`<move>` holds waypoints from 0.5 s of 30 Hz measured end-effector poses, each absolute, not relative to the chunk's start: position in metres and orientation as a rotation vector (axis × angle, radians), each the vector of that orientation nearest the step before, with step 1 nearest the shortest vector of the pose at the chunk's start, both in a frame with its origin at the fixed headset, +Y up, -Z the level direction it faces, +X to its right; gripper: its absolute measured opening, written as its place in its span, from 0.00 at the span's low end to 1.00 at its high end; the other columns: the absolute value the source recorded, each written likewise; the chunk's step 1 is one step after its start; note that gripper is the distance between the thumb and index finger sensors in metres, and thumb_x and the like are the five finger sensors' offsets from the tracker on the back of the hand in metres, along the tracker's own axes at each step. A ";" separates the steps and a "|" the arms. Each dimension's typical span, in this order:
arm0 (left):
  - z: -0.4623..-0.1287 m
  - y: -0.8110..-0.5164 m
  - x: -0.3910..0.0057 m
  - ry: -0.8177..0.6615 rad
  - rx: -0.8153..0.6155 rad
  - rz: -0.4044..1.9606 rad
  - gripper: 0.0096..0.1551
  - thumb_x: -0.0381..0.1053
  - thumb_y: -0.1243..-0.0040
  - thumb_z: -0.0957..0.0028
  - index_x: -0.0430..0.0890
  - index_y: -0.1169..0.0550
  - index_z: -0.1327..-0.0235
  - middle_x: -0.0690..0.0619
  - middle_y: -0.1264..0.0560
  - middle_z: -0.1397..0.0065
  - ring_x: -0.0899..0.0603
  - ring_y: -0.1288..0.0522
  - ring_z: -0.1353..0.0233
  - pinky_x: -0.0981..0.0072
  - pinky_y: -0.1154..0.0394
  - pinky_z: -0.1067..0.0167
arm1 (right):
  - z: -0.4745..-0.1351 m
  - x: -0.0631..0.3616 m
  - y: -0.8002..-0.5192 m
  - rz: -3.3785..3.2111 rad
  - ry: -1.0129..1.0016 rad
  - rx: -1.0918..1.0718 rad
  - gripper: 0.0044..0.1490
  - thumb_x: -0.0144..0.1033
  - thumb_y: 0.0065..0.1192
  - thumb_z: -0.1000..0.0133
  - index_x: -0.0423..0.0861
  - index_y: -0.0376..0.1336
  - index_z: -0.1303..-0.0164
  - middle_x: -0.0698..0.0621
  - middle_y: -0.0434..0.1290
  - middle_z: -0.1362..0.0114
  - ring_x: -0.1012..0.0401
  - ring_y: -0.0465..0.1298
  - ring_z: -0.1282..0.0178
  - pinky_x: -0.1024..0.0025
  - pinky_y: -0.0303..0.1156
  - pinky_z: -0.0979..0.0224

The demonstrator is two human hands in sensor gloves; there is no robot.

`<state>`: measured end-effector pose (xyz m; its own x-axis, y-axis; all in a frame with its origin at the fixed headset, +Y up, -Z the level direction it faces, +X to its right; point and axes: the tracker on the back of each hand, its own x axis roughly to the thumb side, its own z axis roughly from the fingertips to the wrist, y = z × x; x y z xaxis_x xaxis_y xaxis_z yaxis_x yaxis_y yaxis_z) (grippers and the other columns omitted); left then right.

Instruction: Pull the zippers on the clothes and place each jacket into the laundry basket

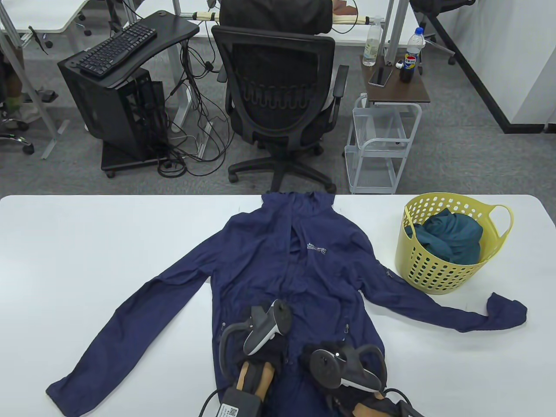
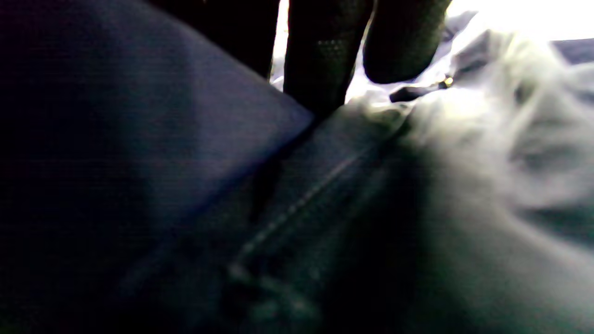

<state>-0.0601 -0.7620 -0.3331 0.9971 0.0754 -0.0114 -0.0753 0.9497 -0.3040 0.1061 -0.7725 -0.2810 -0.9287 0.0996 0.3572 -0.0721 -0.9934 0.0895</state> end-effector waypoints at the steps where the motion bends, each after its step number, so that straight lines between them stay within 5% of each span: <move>1: -0.330 -0.758 -0.056 -0.023 -0.299 0.077 0.31 0.62 0.51 0.53 0.82 0.39 0.35 0.62 0.43 0.14 0.39 0.44 0.17 0.36 0.42 0.28 | -0.286 0.111 -0.773 2.994 0.116 0.514 0.28 0.56 0.58 0.45 0.66 0.70 0.34 0.62 0.74 0.22 0.52 0.75 0.26 0.48 0.68 0.25; 5: -0.325 -0.759 -0.042 -0.097 -0.359 0.072 0.29 0.61 0.49 0.53 0.81 0.34 0.36 0.64 0.34 0.17 0.43 0.33 0.20 0.38 0.38 0.29 | -0.305 0.127 -0.775 2.970 0.113 0.348 0.28 0.55 0.59 0.45 0.64 0.70 0.34 0.62 0.74 0.22 0.53 0.74 0.25 0.49 0.67 0.24; 15: -0.333 -0.780 -0.040 -0.067 -0.480 0.058 0.30 0.61 0.50 0.52 0.83 0.37 0.37 0.67 0.47 0.15 0.43 0.47 0.17 0.38 0.44 0.27 | -0.303 0.127 -0.773 2.986 0.092 0.404 0.28 0.53 0.60 0.46 0.61 0.72 0.36 0.58 0.74 0.22 0.48 0.74 0.26 0.46 0.67 0.25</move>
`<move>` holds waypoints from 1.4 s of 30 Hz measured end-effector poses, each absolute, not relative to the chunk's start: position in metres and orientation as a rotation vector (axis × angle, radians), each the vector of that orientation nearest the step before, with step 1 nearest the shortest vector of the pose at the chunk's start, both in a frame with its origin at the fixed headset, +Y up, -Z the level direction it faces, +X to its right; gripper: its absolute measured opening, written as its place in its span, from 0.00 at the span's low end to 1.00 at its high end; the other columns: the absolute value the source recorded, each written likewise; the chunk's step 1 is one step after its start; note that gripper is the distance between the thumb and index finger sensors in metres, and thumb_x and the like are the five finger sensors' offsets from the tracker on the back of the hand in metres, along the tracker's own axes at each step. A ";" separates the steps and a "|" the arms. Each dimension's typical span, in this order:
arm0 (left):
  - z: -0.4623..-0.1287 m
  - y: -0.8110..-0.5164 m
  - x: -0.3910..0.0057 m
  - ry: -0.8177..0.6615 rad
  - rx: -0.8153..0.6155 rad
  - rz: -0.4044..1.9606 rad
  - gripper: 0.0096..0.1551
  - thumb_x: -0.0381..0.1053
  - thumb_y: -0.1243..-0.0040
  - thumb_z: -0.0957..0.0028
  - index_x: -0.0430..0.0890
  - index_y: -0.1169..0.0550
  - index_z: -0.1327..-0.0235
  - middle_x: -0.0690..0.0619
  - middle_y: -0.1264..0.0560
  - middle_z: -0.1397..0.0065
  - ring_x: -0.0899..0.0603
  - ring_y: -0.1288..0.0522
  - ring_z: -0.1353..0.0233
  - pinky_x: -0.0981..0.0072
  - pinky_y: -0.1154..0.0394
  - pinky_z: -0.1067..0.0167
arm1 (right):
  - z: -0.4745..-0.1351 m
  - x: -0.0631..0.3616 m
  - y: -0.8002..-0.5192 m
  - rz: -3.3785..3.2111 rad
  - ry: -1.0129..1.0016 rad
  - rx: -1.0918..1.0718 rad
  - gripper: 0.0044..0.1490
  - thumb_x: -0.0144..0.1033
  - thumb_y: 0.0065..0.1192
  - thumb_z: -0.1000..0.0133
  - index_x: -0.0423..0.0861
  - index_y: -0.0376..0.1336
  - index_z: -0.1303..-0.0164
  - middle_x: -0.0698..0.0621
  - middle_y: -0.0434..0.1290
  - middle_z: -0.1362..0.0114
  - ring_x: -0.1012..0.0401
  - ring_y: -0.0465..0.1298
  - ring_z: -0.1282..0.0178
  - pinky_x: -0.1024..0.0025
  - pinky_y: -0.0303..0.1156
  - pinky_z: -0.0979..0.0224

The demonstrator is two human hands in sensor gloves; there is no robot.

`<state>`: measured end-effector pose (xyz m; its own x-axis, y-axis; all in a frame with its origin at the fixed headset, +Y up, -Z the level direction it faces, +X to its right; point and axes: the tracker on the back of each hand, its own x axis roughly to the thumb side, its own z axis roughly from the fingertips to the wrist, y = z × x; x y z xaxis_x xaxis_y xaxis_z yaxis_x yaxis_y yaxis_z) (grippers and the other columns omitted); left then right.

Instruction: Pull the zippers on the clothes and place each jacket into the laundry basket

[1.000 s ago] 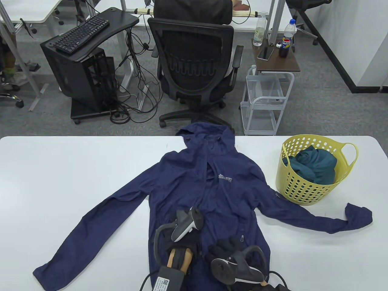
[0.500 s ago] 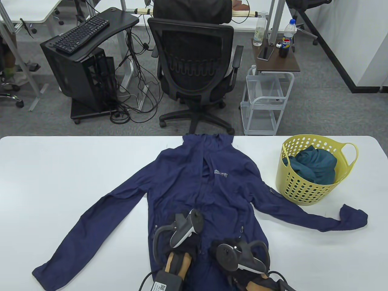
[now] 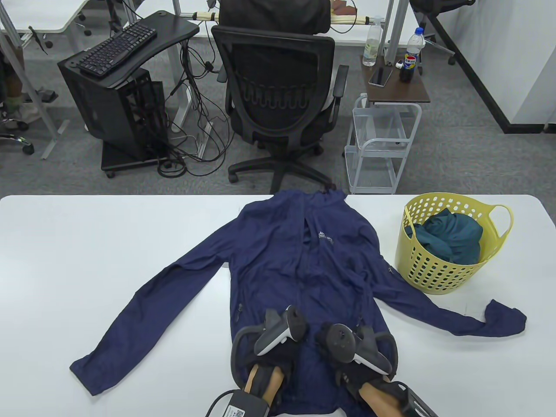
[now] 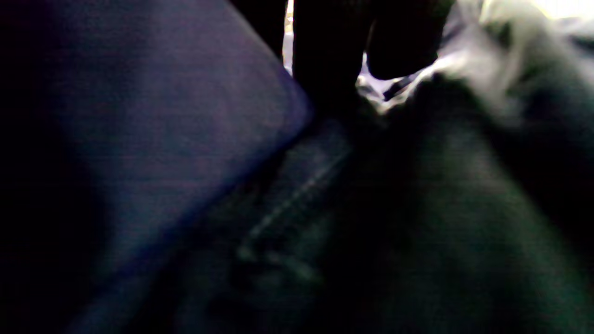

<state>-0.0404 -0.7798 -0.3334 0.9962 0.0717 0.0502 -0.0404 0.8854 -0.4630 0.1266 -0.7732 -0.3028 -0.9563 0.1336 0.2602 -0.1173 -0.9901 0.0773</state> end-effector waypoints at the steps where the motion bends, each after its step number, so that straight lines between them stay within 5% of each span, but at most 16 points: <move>1: -0.334 -0.780 -0.041 -0.063 -0.483 0.056 0.30 0.61 0.50 0.52 0.84 0.38 0.37 0.68 0.48 0.15 0.43 0.48 0.17 0.38 0.44 0.27 | -0.301 0.124 -0.773 2.990 0.085 0.427 0.28 0.53 0.61 0.46 0.61 0.72 0.36 0.57 0.74 0.22 0.47 0.75 0.26 0.45 0.67 0.25; 20: -0.354 -0.787 -0.084 0.051 -0.483 0.101 0.29 0.62 0.50 0.52 0.87 0.39 0.39 0.70 0.51 0.15 0.47 0.52 0.17 0.40 0.48 0.26 | -0.247 0.068 -0.757 2.933 -0.139 0.923 0.28 0.54 0.61 0.48 0.60 0.74 0.40 0.58 0.77 0.24 0.49 0.75 0.25 0.44 0.67 0.25; 29: -0.363 -0.790 -0.108 0.139 -0.469 0.094 0.30 0.64 0.52 0.51 0.87 0.42 0.38 0.70 0.53 0.15 0.46 0.53 0.16 0.39 0.48 0.26 | -0.239 0.063 -0.757 2.724 0.134 1.067 0.28 0.51 0.61 0.46 0.53 0.73 0.38 0.56 0.71 0.20 0.46 0.66 0.18 0.38 0.61 0.23; 33: -0.368 -0.791 -0.118 0.200 -0.464 0.044 0.30 0.65 0.56 0.50 0.86 0.46 0.35 0.68 0.55 0.14 0.44 0.53 0.16 0.38 0.47 0.25 | -0.237 0.063 -0.758 2.550 0.354 1.165 0.27 0.55 0.58 0.45 0.61 0.72 0.37 0.56 0.68 0.17 0.45 0.63 0.17 0.37 0.59 0.23; 35: -0.369 -0.792 -0.125 0.214 -0.461 0.069 0.30 0.65 0.56 0.50 0.86 0.46 0.35 0.68 0.55 0.14 0.45 0.54 0.16 0.38 0.48 0.25 | -0.229 0.062 -0.757 2.429 0.393 1.075 0.27 0.51 0.63 0.45 0.56 0.75 0.38 0.51 0.70 0.18 0.41 0.62 0.18 0.34 0.56 0.24; 42: -0.357 -0.788 -0.117 0.095 -0.463 0.046 0.34 0.62 0.53 0.52 0.85 0.52 0.39 0.58 0.53 0.14 0.35 0.51 0.18 0.30 0.45 0.30 | -0.252 0.085 -0.757 2.622 0.222 0.874 0.33 0.60 0.60 0.48 0.56 0.71 0.35 0.52 0.70 0.19 0.43 0.65 0.18 0.35 0.58 0.23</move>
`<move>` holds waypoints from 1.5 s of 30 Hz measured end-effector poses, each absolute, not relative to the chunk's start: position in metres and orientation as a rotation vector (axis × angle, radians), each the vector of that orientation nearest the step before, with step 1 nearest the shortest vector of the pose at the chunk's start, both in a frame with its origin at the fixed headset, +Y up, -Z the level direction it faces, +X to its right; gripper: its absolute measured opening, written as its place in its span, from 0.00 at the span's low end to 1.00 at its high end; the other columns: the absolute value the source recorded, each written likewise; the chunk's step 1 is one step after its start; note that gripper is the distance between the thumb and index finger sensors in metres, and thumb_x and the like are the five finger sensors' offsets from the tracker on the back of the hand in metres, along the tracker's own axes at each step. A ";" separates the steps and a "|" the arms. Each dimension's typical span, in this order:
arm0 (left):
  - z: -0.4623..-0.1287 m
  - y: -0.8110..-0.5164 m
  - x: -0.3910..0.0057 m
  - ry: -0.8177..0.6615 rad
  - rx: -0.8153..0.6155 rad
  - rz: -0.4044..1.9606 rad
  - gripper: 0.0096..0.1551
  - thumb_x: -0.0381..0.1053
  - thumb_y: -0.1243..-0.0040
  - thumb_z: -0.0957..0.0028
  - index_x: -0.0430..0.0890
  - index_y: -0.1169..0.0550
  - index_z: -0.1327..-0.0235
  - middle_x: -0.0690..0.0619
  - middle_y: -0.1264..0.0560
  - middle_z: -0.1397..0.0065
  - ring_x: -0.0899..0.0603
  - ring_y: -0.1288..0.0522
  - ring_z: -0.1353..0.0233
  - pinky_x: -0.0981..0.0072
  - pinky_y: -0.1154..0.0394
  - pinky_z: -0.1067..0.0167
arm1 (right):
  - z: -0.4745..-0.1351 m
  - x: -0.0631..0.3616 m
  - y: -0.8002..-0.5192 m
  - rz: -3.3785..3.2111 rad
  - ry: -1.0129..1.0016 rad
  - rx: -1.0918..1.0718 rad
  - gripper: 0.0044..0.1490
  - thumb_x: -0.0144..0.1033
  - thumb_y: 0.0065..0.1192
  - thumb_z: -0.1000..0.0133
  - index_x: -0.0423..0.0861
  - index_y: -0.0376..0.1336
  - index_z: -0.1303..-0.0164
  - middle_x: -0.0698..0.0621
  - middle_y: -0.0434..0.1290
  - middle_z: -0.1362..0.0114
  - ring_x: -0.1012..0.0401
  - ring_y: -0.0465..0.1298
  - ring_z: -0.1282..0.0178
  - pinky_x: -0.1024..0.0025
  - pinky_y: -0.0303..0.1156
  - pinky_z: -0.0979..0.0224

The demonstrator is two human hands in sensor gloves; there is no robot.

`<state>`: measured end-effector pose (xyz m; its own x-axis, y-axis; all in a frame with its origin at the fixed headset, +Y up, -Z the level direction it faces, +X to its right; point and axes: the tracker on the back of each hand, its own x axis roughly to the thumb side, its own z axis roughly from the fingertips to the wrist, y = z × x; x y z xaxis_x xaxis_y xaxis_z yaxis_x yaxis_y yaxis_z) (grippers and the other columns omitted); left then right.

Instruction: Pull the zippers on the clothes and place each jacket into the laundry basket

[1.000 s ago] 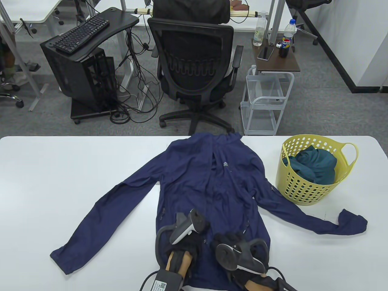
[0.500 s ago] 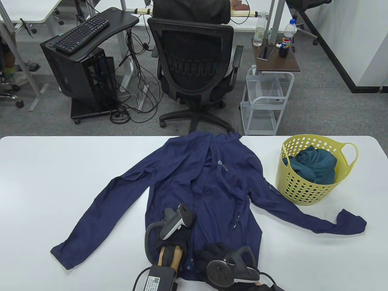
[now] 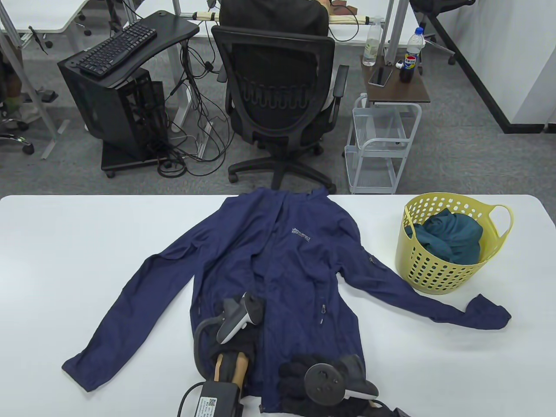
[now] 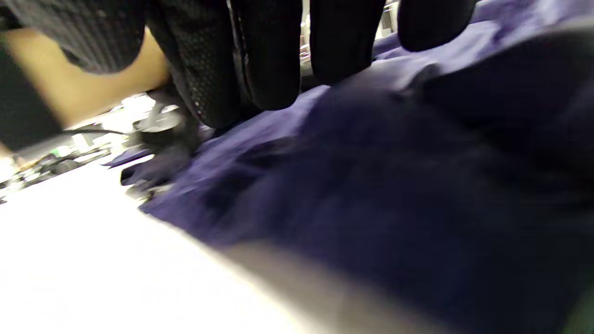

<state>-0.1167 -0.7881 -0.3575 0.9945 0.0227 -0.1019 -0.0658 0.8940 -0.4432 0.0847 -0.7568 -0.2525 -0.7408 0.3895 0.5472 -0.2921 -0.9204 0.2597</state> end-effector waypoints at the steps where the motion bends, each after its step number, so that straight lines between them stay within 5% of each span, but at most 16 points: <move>1: -0.355 -0.787 -0.112 0.071 -0.481 0.042 0.34 0.61 0.53 0.52 0.85 0.53 0.40 0.56 0.53 0.14 0.33 0.51 0.19 0.28 0.45 0.31 | -0.257 0.091 -0.757 2.622 0.207 0.821 0.33 0.59 0.60 0.48 0.56 0.72 0.35 0.52 0.70 0.19 0.43 0.65 0.19 0.36 0.58 0.24; 7: -0.343 -0.776 -0.083 -0.017 -0.523 0.045 0.39 0.60 0.53 0.52 0.84 0.61 0.43 0.47 0.48 0.16 0.28 0.45 0.23 0.27 0.38 0.34 | -0.288 0.148 -0.753 2.604 0.116 0.449 0.31 0.55 0.60 0.46 0.54 0.72 0.35 0.51 0.71 0.20 0.43 0.66 0.20 0.36 0.58 0.24; 17: -0.318 -0.769 -0.041 -0.105 -0.685 -0.105 0.33 0.58 0.52 0.52 0.82 0.44 0.36 0.45 0.52 0.17 0.28 0.45 0.22 0.27 0.37 0.34 | -0.314 0.237 -0.754 2.535 0.010 0.013 0.31 0.54 0.61 0.45 0.53 0.72 0.35 0.49 0.72 0.20 0.41 0.67 0.21 0.35 0.59 0.24; 21: -0.311 -0.753 -0.043 -0.074 -0.671 -0.078 0.32 0.58 0.51 0.53 0.78 0.39 0.34 0.53 0.41 0.17 0.33 0.42 0.20 0.31 0.39 0.32 | -0.318 0.265 -0.752 2.523 -0.027 -0.112 0.32 0.54 0.60 0.45 0.52 0.72 0.34 0.49 0.71 0.20 0.41 0.66 0.20 0.35 0.58 0.24; 23: -0.315 -0.744 -0.058 -0.036 -0.633 -0.026 0.34 0.60 0.53 0.53 0.77 0.43 0.32 0.59 0.33 0.18 0.39 0.50 0.17 0.32 0.46 0.29 | -0.320 0.277 -0.752 2.519 -0.039 -0.177 0.32 0.55 0.60 0.45 0.53 0.71 0.33 0.49 0.71 0.19 0.40 0.65 0.20 0.35 0.58 0.24; 27: -0.329 -0.730 -0.121 0.219 -0.523 0.093 0.40 0.68 0.55 0.54 0.76 0.55 0.29 0.59 0.57 0.12 0.38 0.68 0.18 0.31 0.58 0.27 | -0.323 0.308 -0.753 2.540 -0.047 -0.347 0.33 0.56 0.59 0.44 0.56 0.67 0.29 0.52 0.66 0.16 0.40 0.59 0.16 0.35 0.55 0.23; 32: -0.342 -0.740 -0.222 0.487 -0.313 0.242 0.44 0.71 0.55 0.55 0.76 0.61 0.31 0.60 0.67 0.14 0.39 0.75 0.20 0.32 0.62 0.27 | -0.324 0.342 -0.756 2.549 -0.054 -0.507 0.33 0.54 0.60 0.43 0.58 0.64 0.26 0.56 0.63 0.13 0.40 0.55 0.15 0.35 0.53 0.22; 38: -0.339 -0.790 -0.301 0.702 -0.458 0.362 0.45 0.75 0.62 0.58 0.75 0.65 0.33 0.60 0.76 0.19 0.39 0.79 0.22 0.32 0.63 0.27 | -0.334 0.346 -0.773 2.585 0.060 -0.565 0.36 0.53 0.60 0.43 0.58 0.61 0.23 0.57 0.60 0.12 0.40 0.53 0.14 0.35 0.52 0.21; 41: -0.338 -0.802 -0.304 0.705 -0.562 0.401 0.45 0.75 0.65 0.59 0.74 0.65 0.32 0.58 0.71 0.17 0.40 0.80 0.23 0.33 0.67 0.29 | -0.337 0.342 -0.781 2.636 0.201 -0.568 0.36 0.55 0.59 0.43 0.58 0.61 0.22 0.56 0.61 0.12 0.41 0.50 0.13 0.36 0.50 0.21; 45: -0.335 -0.780 -0.291 0.700 -0.407 0.287 0.45 0.76 0.64 0.59 0.74 0.64 0.31 0.53 0.52 0.16 0.40 0.74 0.20 0.33 0.63 0.28 | -0.335 0.337 -0.777 2.664 0.197 -0.555 0.36 0.55 0.59 0.43 0.55 0.63 0.23 0.53 0.65 0.15 0.41 0.51 0.14 0.36 0.51 0.21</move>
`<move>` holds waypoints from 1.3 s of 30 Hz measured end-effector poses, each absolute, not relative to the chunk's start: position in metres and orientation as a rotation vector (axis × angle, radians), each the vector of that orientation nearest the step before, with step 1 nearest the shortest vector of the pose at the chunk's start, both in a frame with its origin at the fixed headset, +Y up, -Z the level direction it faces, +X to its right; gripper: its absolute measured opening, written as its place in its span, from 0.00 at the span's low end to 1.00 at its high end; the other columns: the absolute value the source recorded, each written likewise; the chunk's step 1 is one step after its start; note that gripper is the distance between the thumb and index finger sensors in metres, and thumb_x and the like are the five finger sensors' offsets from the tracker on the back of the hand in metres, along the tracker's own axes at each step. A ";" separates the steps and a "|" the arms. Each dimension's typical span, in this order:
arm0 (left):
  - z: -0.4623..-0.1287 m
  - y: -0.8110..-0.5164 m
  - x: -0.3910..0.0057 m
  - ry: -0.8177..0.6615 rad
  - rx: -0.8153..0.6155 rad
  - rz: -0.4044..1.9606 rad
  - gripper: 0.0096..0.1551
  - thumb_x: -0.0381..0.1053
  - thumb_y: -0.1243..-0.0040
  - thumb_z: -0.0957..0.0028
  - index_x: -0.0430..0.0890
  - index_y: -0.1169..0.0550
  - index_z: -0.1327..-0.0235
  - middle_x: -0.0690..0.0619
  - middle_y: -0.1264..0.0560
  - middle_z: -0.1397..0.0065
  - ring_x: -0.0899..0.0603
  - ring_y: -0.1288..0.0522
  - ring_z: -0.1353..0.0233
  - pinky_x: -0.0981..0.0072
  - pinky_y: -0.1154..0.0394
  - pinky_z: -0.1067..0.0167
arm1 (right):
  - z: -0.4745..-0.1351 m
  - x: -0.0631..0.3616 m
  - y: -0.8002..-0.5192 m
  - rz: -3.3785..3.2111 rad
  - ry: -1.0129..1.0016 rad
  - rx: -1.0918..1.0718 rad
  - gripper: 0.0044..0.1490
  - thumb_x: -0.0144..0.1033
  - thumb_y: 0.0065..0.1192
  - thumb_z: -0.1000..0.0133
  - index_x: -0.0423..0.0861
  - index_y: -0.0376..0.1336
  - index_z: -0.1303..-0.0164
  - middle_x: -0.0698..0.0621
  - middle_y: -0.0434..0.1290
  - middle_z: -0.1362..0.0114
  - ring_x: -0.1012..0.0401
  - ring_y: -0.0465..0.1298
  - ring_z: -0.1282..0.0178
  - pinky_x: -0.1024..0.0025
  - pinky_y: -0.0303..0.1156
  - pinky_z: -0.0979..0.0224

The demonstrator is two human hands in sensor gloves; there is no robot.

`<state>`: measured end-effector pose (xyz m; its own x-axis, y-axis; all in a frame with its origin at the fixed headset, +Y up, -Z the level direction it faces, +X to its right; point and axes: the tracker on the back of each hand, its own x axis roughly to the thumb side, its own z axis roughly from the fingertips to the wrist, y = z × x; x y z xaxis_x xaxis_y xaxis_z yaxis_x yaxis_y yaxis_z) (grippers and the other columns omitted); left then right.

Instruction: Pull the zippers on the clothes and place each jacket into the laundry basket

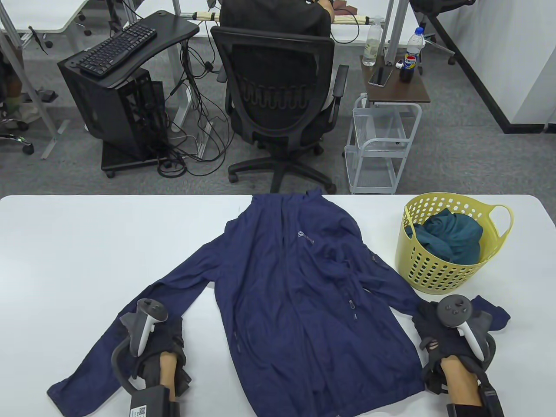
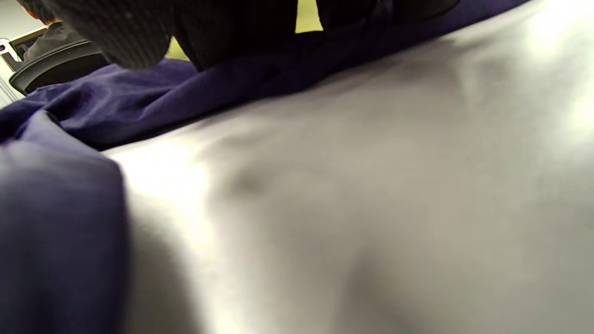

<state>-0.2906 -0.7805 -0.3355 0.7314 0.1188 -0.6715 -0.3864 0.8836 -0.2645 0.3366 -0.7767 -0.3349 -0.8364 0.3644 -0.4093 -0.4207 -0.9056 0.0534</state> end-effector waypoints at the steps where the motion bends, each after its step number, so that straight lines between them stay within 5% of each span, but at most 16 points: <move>1: -0.335 -0.777 -0.287 0.692 -0.387 0.280 0.45 0.76 0.64 0.59 0.73 0.62 0.30 0.51 0.46 0.20 0.40 0.71 0.19 0.32 0.62 0.28 | -0.334 0.335 -0.775 2.667 0.199 -0.545 0.35 0.55 0.58 0.43 0.54 0.65 0.25 0.51 0.67 0.17 0.42 0.52 0.14 0.36 0.51 0.21; 5: -0.330 -0.766 -0.266 0.641 -0.309 0.269 0.45 0.75 0.59 0.59 0.65 0.49 0.26 0.48 0.28 0.36 0.36 0.36 0.24 0.39 0.37 0.32 | -0.331 0.322 -0.768 2.701 0.242 -0.496 0.31 0.55 0.58 0.43 0.51 0.72 0.35 0.48 0.74 0.28 0.43 0.70 0.25 0.42 0.63 0.27; 10: -0.322 -0.753 -0.224 0.507 -0.307 0.228 0.47 0.77 0.61 0.59 0.66 0.53 0.26 0.50 0.30 0.25 0.40 0.19 0.38 0.51 0.21 0.48 | -0.327 0.299 -0.766 2.789 0.227 -0.434 0.37 0.59 0.57 0.44 0.55 0.64 0.26 0.49 0.74 0.26 0.50 0.80 0.39 0.52 0.76 0.38; 16: -0.317 -0.755 -0.183 0.258 -0.466 0.563 0.49 0.77 0.63 0.59 0.60 0.56 0.26 0.47 0.27 0.27 0.40 0.19 0.38 0.53 0.20 0.49 | -0.322 0.268 -0.764 2.744 0.334 -0.395 0.36 0.57 0.56 0.43 0.49 0.69 0.30 0.47 0.76 0.30 0.48 0.80 0.41 0.50 0.74 0.39; 22: -0.311 -0.776 -0.157 0.025 -0.702 1.033 0.50 0.78 0.66 0.58 0.58 0.61 0.27 0.42 0.34 0.22 0.37 0.24 0.31 0.50 0.22 0.44 | -0.316 0.212 -0.761 2.764 0.529 -0.242 0.34 0.55 0.56 0.42 0.51 0.68 0.28 0.48 0.74 0.28 0.47 0.79 0.39 0.49 0.73 0.38; 33: -0.307 -0.799 -0.113 -0.180 -0.925 1.345 0.51 0.78 0.71 0.59 0.58 0.65 0.28 0.40 0.40 0.19 0.35 0.30 0.27 0.48 0.24 0.38 | -0.311 0.094 -0.759 2.584 0.903 0.081 0.57 0.72 0.52 0.47 0.37 0.59 0.23 0.37 0.72 0.27 0.44 0.82 0.42 0.48 0.78 0.42; 39: -0.297 -0.801 -0.108 -0.175 -1.017 1.632 0.52 0.79 0.73 0.60 0.60 0.67 0.28 0.33 0.54 0.21 0.23 0.43 0.27 0.38 0.26 0.39 | -0.305 0.080 -0.764 2.543 0.845 0.226 0.54 0.63 0.58 0.47 0.32 0.56 0.25 0.36 0.71 0.29 0.48 0.83 0.44 0.53 0.79 0.42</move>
<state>-0.1078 -0.8012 -0.2971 0.0232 0.8557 -0.5170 -0.7266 -0.3408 -0.5965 0.0798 -0.7645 -0.3052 -0.8860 0.4635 0.0135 -0.3633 -0.7119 0.6011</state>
